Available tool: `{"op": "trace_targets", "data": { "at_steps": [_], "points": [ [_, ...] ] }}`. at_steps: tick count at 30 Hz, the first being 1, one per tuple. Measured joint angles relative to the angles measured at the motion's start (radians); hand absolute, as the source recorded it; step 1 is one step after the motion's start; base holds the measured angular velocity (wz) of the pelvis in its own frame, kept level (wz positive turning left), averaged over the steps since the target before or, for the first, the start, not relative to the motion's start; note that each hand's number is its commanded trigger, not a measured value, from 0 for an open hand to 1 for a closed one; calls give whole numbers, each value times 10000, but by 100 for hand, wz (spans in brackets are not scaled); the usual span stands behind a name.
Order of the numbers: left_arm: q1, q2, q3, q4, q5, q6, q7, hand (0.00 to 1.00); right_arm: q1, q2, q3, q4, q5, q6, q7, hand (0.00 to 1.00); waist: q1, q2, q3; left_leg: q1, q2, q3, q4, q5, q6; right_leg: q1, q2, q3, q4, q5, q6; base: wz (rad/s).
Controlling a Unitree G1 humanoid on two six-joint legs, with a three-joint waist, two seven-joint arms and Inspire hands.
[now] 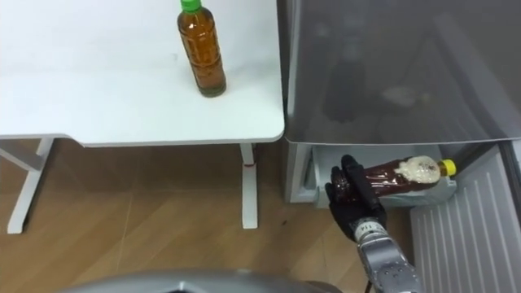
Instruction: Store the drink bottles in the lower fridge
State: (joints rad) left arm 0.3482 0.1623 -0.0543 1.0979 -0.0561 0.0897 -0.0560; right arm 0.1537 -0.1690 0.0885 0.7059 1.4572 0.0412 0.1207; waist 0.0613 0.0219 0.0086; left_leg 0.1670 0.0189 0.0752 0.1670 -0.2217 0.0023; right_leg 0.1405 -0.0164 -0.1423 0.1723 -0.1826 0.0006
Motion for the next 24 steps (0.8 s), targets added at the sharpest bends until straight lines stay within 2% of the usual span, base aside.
{"op": "trace_targets", "data": {
  "at_steps": [5, 7, 11, 14, 17, 19, 20, 21, 22, 24],
  "points": [
    [154, -103, -2, 3, 320, 330, -251, 0, -10, -15, -60, -9, 40, -1, -91, 100, -1, 110, -42, -55, -15, -102, 34, 1, 0, 7, -31, -98, 33, -28, -10, 7],
    [107, -102, -11, -18, 283, 348, -274, 0, -106, -61, -139, 3, 448, 0, -255, 100, -55, 153, -36, -185, -96, -276, 138, 3, 4, -155, -155, -302, 225, -188, 2, 20],
    [91, -70, -18, -190, 286, 352, -273, 0, -272, -72, -438, 131, 654, -89, -442, 100, -89, 176, -35, -315, -181, -341, 317, 3, 7, -270, -318, -588, 534, -394, 33, 22],
    [-37, -71, -212, -184, 265, 389, -284, 0, -688, -83, -453, 588, 961, -84, -444, 100, -116, 179, -31, -696, -191, -350, 546, 4, 6, -559, -375, -731, 719, -455, 13, 14],
    [-501, -67, -357, -164, 258, 488, -347, 0, -1548, -94, -732, 1544, 1243, -64, -459, 100, -26, 188, -8, -1338, -189, -334, 833, 7, 7, -1243, -434, -778, 1120, -510, -48, 7],
    [-869, -60, -483, -106, 199, 487, -351, 0, -2356, -177, -749, 2166, 1420, -67, -455, 100, -15, 195, 51, -1896, -205, -326, 1106, 10, 6, -1860, -542, -793, 1566, -595, -105, 0],
    [-973, -52, -484, -86, 178, 488, -344, 0, -2586, -192, -757, 2356, 1487, -67, -456, 100, -18, 189, 55, -2044, -207, -334, 1155, 10, 7, -2025, -556, -793, 1654, -609, -121, 0],
    [-1245, -3, -484, -49, 148, 489, -339, 0, -2920, -213, -775, 2688, 1504, -62, -290, 100, -16, 141, 91, -2416, -199, -335, 1348, 12, 5, -2375, -593, -783, 1832, -627, -147, 0],
    [-1518, 69, -498, 64, 87, 470, -335, 0, -3189, -215, -795, 2875, 1459, 22, -171, 100, -49, 112, 163, -2750, -187, -327, 1574, 12, 4, -2683, -648, -804, 2010, -643, -189, 0],
    [-1979, 134, -596, 352, 53, 388, -328, 0, -3844, -264, -937, 3544, 1443, 46, -209, 100, -58, 58, 229, -3296, -186, -276, 1829, 13, 3, -3238, -723, -805, 2340, -667, -235, 0]
  ]
}}
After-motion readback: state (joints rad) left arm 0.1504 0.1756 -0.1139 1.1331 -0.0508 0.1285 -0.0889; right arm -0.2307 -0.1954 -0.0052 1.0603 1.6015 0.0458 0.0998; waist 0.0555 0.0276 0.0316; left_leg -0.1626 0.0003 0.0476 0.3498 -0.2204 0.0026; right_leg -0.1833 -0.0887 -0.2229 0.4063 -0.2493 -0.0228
